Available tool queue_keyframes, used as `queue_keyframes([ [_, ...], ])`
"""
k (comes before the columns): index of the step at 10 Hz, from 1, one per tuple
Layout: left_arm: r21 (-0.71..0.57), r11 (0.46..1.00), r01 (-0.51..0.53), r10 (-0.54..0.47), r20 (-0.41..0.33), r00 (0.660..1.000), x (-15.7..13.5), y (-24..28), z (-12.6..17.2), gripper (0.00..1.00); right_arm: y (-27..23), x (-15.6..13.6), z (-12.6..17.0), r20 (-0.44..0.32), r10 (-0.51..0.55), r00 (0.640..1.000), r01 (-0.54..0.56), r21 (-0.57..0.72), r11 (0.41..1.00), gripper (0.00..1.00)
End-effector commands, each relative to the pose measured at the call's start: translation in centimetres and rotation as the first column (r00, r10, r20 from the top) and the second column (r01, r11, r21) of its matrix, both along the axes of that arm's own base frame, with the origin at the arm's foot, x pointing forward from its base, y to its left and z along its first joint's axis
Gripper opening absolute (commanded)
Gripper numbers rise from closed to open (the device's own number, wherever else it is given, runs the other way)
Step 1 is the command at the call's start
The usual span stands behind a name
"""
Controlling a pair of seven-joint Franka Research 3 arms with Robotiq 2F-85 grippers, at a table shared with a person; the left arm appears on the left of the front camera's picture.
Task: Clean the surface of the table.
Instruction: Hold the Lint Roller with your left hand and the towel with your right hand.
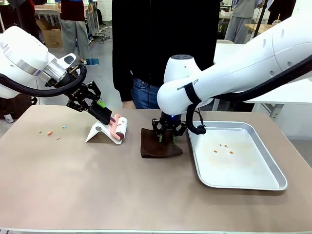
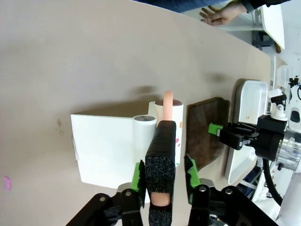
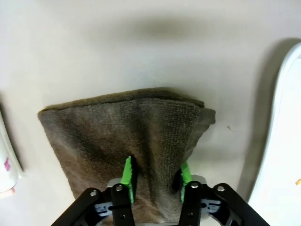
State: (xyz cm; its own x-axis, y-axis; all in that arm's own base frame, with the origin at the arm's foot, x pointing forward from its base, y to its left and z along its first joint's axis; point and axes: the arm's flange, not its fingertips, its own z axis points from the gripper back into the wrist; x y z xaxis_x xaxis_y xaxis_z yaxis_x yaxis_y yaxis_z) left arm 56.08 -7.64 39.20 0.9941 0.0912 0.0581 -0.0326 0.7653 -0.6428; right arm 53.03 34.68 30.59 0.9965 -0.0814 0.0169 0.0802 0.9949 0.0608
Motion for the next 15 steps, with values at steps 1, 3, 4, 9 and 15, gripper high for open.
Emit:
queue_keyframes([
  [1, -0.005, 1.000, -0.013, 0.013, 0.010, 1.000, -0.4, 0.6, 0.2, 0.00, -0.1, 0.1, -0.8, -0.011, -0.031, 0.999, 0.031, -0.002, 1.000, 0.04],
  [3, -0.009, 1.000, -0.015, 0.015, 0.010, 1.000, -0.4, 0.9, 0.3, 0.00, -0.2, 0.2, -0.9, -0.014, -0.041, 0.999, 0.041, 0.003, 0.999, 0.00],
  [4, -0.009, 1.000, -0.015, 0.015, 0.008, 1.000, -0.4, 1.1, 0.3, 0.00, -0.3, 0.3, -0.9, -0.015, -0.045, 0.999, 0.045, 0.005, 0.999, 0.00],
  [9, -0.019, 1.000, -0.013, 0.014, 0.010, 1.000, -0.3, 1.1, 0.5, 0.00, -0.7, 0.4, -0.8, -0.019, -0.055, 0.998, 0.055, 0.013, 0.998, 0.00],
  [15, -0.173, 0.984, 0.045, -0.028, 0.102, 0.994, -2.4, 2.9, 2.8, 0.00, -7.6, 0.4, 3.2, -0.166, -0.087, 0.982, 0.161, 0.508, 0.846, 0.00],
])
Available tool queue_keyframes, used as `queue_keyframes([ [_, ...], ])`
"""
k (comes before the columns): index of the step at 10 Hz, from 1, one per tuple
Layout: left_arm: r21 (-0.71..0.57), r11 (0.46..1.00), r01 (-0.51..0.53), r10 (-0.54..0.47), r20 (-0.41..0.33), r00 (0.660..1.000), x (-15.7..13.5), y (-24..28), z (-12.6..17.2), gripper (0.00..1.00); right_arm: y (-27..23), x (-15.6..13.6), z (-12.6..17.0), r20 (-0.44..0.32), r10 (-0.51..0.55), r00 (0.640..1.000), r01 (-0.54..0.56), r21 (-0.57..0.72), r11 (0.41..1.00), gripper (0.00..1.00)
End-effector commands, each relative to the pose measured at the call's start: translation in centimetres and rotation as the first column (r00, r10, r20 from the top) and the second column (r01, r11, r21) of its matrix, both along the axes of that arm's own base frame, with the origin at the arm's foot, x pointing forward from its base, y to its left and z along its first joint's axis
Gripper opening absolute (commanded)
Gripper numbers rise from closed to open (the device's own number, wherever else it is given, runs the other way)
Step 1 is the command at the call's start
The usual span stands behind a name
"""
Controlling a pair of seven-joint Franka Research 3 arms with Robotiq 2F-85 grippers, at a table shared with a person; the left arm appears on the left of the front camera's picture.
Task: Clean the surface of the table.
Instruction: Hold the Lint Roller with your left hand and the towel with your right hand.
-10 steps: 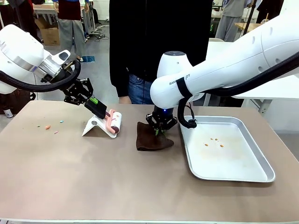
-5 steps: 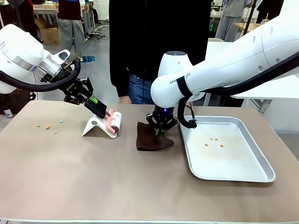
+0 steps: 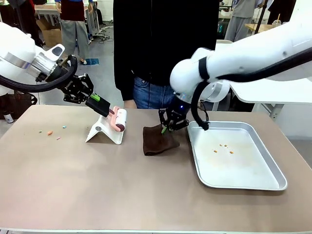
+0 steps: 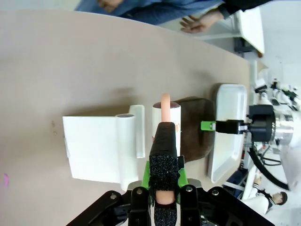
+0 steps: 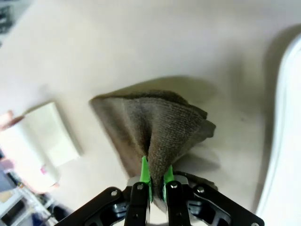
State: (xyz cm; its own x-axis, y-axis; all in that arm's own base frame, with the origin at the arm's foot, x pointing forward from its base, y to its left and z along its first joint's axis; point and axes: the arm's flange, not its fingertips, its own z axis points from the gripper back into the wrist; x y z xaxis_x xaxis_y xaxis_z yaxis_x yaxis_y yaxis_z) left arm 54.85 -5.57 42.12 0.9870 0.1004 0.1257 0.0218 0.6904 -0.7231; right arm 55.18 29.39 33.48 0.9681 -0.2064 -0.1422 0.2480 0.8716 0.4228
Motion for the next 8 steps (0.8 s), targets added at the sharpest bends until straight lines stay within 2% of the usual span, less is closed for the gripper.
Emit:
queue_keyframes([
  [1, -0.122, 0.989, 0.080, -0.076, 0.037, 0.996, -1.7, 1.7, 0.4, 0.00, -3.6, -2.1, 0.9, -0.034, 0.013, 0.999, -0.005, 0.232, 0.973, 0.00],
  [3, -0.229, 0.962, 0.149, -0.132, 0.091, 0.987, -3.4, 4.3, 1.6, 0.00, -6.0, -3.6, 2.3, -0.032, -0.015, 0.999, 0.026, 0.385, 0.923, 0.00],
  [5, -0.299, 0.928, 0.220, -0.181, 0.151, 0.972, -6.5, 7.9, 2.5, 0.00, -7.9, -5.8, 3.7, -0.030, -0.020, 0.999, 0.033, 0.519, 0.854, 0.00],
  [6, -0.306, 0.931, 0.199, -0.148, 0.181, 0.972, -8.9, 9.7, 2.8, 0.08, -8.7, -7.3, 4.6, -0.020, 0.011, 1.000, 0.002, 0.574, 0.819, 0.00],
  [8, -0.331, 0.921, 0.207, -0.135, 0.229, 0.964, -13.2, 12.8, 2.9, 0.08, -9.9, -10.4, 6.2, -0.028, -0.027, 0.999, 0.038, 0.641, 0.767, 0.00],
])
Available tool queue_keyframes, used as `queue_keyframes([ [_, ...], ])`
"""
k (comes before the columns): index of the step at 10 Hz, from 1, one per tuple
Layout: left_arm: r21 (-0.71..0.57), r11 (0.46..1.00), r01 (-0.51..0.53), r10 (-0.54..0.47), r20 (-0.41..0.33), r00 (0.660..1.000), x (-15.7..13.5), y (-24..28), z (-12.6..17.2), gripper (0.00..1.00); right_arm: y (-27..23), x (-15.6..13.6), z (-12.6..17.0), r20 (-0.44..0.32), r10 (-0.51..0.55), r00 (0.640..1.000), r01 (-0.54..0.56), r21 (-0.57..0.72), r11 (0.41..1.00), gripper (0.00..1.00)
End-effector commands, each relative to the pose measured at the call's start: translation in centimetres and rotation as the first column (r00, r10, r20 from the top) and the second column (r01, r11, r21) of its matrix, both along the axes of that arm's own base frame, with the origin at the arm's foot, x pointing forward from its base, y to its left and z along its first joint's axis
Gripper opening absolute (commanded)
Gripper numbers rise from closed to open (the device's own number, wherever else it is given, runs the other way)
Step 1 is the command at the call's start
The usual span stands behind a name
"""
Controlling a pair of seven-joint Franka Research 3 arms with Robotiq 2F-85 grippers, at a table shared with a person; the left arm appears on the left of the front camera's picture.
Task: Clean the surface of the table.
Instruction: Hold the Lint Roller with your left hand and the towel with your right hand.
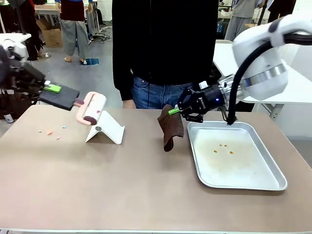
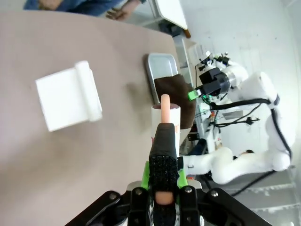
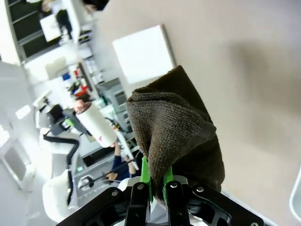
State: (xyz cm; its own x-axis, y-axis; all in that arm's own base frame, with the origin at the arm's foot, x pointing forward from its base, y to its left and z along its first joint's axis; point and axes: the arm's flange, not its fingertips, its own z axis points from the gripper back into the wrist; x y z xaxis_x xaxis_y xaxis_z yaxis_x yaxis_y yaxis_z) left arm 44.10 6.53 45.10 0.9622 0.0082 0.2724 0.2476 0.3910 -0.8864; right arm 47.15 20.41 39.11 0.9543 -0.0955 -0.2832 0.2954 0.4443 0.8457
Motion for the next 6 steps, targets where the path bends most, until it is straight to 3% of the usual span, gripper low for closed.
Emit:
queue_keyframes([
  [1, -0.052, 0.998, -0.030, 0.032, 0.030, 0.999, -4.8, 3.2, -0.4, 0.08, -2.3, -4.8, 1.3, 0.047, -0.022, 0.999, 0.018, 0.077, 0.997, 0.00],
  [3, -0.097, 0.991, -0.089, 0.090, 0.011, 0.996, -8.2, 8.3, -1.0, 0.08, -7.0, -8.2, 1.8, 0.119, -0.117, 0.986, 0.101, 0.130, 0.986, 0.00],
  [6, -0.152, 0.980, -0.126, 0.129, 0.010, 0.992, -10.7, 15.5, -2.1, 0.08, -16.4, -10.6, 1.1, 0.094, -0.277, 0.956, 0.243, 0.272, 0.931, 0.00],
])
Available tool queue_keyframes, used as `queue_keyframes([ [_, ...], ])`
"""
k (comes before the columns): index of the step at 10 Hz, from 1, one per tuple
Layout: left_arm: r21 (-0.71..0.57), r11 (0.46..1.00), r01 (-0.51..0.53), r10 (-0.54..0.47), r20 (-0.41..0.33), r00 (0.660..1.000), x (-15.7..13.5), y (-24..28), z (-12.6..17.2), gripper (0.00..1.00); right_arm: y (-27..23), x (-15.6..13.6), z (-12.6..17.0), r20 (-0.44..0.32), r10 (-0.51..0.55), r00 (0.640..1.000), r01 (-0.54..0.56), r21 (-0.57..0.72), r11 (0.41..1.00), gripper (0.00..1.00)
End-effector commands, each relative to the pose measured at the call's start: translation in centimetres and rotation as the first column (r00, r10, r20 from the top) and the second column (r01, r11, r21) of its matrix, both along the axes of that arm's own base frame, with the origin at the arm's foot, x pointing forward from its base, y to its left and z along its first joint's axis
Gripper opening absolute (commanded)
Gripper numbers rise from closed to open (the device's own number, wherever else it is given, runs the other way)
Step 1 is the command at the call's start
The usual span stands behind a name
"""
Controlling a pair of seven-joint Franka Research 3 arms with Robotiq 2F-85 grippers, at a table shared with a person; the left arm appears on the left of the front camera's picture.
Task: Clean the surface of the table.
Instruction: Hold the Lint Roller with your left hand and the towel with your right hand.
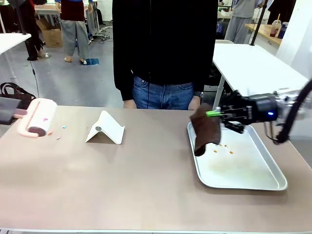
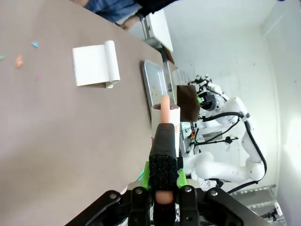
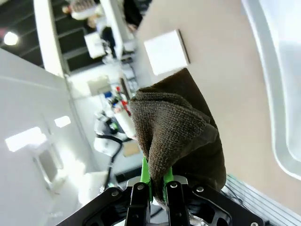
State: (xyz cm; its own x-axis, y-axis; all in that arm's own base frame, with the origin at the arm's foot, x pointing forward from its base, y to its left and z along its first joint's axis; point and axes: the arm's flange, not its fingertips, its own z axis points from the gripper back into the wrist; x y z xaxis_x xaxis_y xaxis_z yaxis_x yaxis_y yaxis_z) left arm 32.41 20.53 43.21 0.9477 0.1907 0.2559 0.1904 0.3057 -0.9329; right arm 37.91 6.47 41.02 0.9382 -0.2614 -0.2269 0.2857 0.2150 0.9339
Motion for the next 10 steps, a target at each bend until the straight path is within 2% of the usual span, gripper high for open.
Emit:
queue_keyframes([
  [1, -0.035, 0.998, 0.044, -0.044, 0.010, 0.999, 1.0, 4.7, -0.8, 0.08, -5.1, -1.6, -1.2, 0.036, -0.099, 0.994, 0.095, 0.091, 0.991, 0.00],
  [2, -0.088, 0.995, 0.050, -0.048, 0.024, 0.999, 1.1, 7.0, -1.6, 0.08, -7.6, -2.0, -1.6, 0.037, -0.155, 0.987, 0.150, 0.118, 0.982, 0.00],
  [3, -0.104, 0.995, 0.007, -0.007, 0.003, 1.000, 1.6, 7.2, -2.5, 0.08, -9.8, -2.8, -1.9, 0.050, -0.203, 0.978, 0.196, 0.119, 0.973, 0.00],
  [5, -0.153, 0.980, -0.128, 0.116, -0.088, 0.989, 1.6, 7.3, -4.4, 0.08, -14.0, -4.1, -3.0, 0.004, -0.299, 0.954, 0.296, 0.140, 0.945, 0.00],
  [7, -0.232, 0.950, -0.211, 0.201, -0.068, 0.977, 0.4, 6.3, -5.5, 0.08, -15.9, -5.0, -3.9, -0.011, -0.362, 0.932, 0.359, 0.161, 0.920, 0.00],
  [9, -0.253, 0.922, -0.294, 0.275, -0.108, 0.955, 0.0, 5.7, -5.7, 0.08, -16.0, -5.4, -4.7, 0.000, -0.399, 0.917, 0.396, 0.117, 0.911, 0.00],
  [10, -0.208, 0.959, -0.191, 0.177, -0.083, 0.981, 0.6, 7.3, -6.7, 0.08, -18.4, -1.5, -3.3, -0.046, -0.382, 0.923, 0.385, 0.138, 0.913, 0.00],
])
